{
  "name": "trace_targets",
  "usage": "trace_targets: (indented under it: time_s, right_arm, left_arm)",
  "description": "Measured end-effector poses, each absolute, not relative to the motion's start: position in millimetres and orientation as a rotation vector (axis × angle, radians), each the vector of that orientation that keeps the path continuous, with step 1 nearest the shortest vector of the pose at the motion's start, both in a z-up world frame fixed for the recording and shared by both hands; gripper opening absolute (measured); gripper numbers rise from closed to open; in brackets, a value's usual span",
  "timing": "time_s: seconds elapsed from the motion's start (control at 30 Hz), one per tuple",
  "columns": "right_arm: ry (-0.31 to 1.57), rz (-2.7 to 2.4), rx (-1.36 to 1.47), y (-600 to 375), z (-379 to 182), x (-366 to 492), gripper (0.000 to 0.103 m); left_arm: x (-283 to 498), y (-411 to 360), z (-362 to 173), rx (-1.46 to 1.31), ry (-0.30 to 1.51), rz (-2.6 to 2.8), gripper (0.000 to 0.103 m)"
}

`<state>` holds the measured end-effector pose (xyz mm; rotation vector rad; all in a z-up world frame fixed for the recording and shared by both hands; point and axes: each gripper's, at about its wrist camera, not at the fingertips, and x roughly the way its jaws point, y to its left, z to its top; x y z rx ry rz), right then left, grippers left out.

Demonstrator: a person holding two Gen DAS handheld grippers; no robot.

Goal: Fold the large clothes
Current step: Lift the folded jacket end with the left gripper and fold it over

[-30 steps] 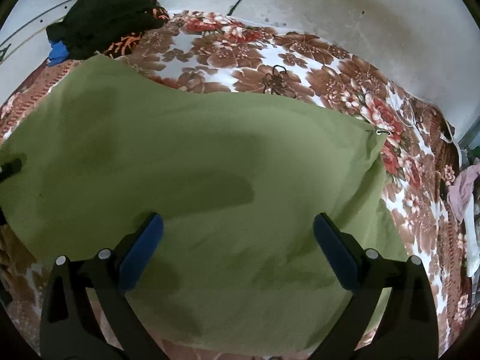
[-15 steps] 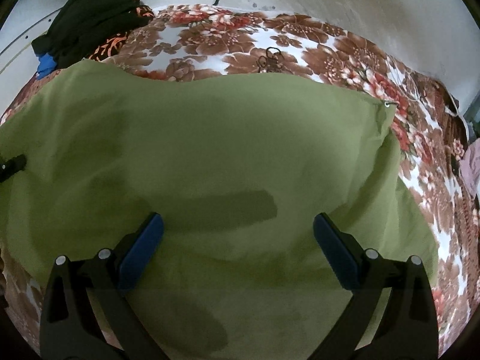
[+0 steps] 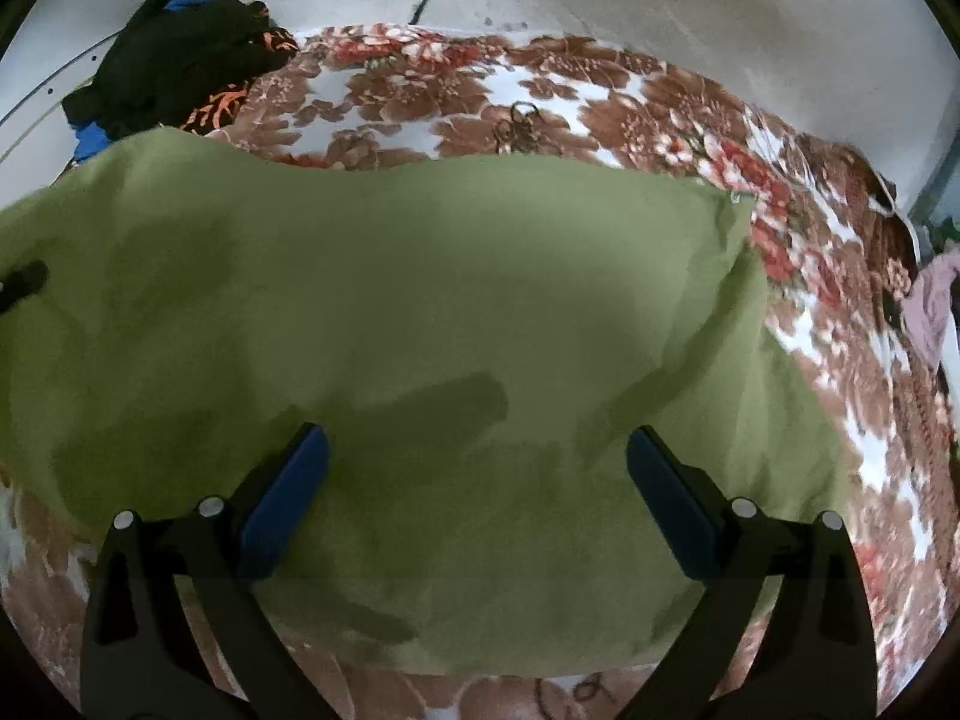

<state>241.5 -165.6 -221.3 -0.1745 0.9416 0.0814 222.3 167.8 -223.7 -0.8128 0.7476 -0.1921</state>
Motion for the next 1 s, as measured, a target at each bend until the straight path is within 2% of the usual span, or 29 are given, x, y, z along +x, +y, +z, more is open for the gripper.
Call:
trace_targets:
  time_s: [0.2, 0.57, 0.7, 0.83, 1.0]
  right_arm:
    - [0.968, 0.041, -0.185, -160.0, -246.1, 240.0, 0.098]
    - [0.986, 0.041, -0.125, -172.8, -271.5, 234.7, 0.098]
    - [0.997, 0.049, -0.109, -183.2, -260.4, 233.2, 0.098]
    - [0.909, -0.001, -0.065, -215.6, -228.7, 210.6, 0.098]
    - [0.931, -0.046, -0.006, -259.8, -224.2, 190.5, 0.098]
  left_arm:
    - [223.1, 147.6, -197.6, -0.71, 0.763, -0.195, 0.016]
    - [227.4, 16.4, -113.7, -0.206, 0.685, -0.314, 0.016]
    - [221.9, -38.8, -95.2, -0.018, 0.654, -0.364, 0.016]
    - [222.1, -83.3, -86.0, 0.081, 0.657, -0.418, 0.016]
    - [226.6, -152.9, -93.4, 0.253, 0.661, -0.436, 0.016]
